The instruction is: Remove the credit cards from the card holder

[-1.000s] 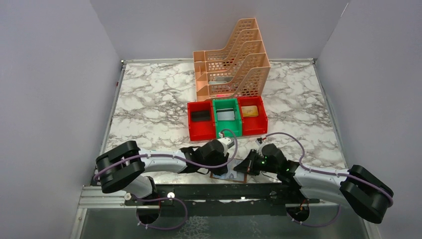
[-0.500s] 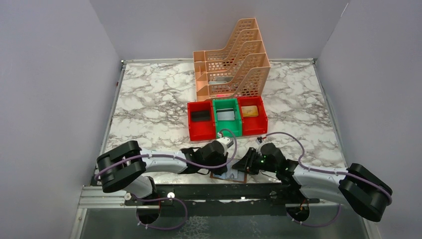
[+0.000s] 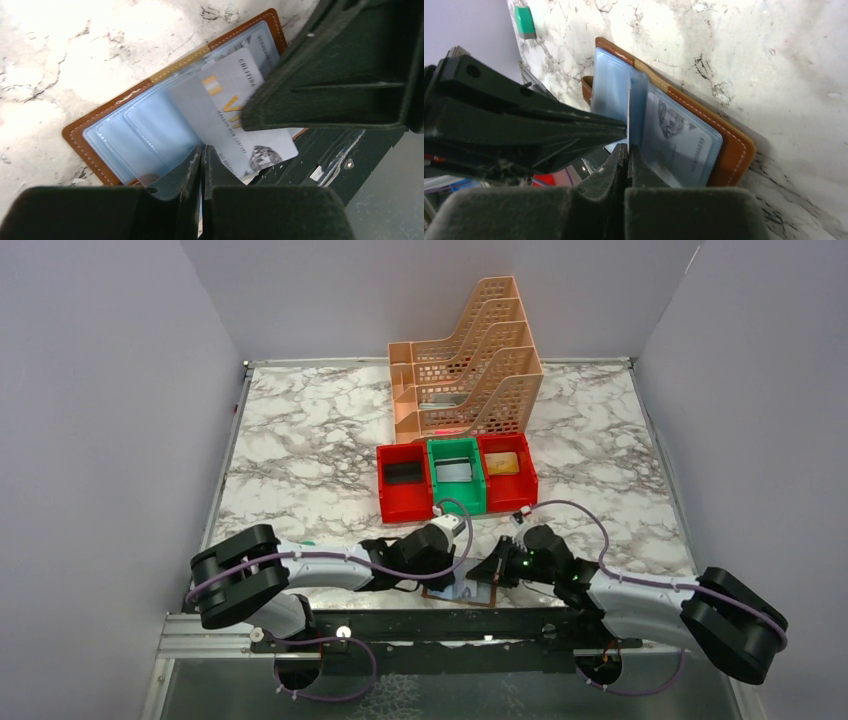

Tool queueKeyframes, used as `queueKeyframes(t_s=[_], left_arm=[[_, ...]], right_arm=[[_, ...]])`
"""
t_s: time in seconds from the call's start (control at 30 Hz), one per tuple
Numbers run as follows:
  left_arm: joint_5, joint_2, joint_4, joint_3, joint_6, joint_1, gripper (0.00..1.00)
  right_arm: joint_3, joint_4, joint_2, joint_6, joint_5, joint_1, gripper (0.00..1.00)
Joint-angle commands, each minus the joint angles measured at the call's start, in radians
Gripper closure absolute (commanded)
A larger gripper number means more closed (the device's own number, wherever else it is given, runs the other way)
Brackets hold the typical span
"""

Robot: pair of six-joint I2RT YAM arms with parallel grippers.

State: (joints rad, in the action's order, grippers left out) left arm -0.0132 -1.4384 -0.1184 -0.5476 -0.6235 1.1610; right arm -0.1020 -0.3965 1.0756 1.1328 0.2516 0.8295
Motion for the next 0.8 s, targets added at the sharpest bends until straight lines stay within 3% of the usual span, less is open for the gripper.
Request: queueKeyframes(t_s=[0.0,0.17,0.4,0.63,0.77], left_arm=[[0.127,0.013,0.165,0.028,-0.006,-0.001,0.91],[0.139,0.025,0.169,0.007,-0.004,0.0,0.88],[0.118,0.023,0.161,-0.018,0.013,0.0,0.82],[0.069,0.072,0.103,-0.003,0.022,-0.001,0.67],[0.032,0.076,0.055,-0.001,0.029,0.0,0.63]], right_arm=[[0.036,0.074,-0.102,-0.035,-0.069,0.001,0.99],[0.001,0.212,-0.162,-0.068,-0.097,0.001,0.99],[-0.016,0.196,-0.138,-0.084,-0.057,0.001,0.99],[-0.049,0.229,-0.129,-0.107,-0.061,0.001,0.99],[-0.08,0.3,-0.138,-0.111,-0.066,0.0,0.99]])
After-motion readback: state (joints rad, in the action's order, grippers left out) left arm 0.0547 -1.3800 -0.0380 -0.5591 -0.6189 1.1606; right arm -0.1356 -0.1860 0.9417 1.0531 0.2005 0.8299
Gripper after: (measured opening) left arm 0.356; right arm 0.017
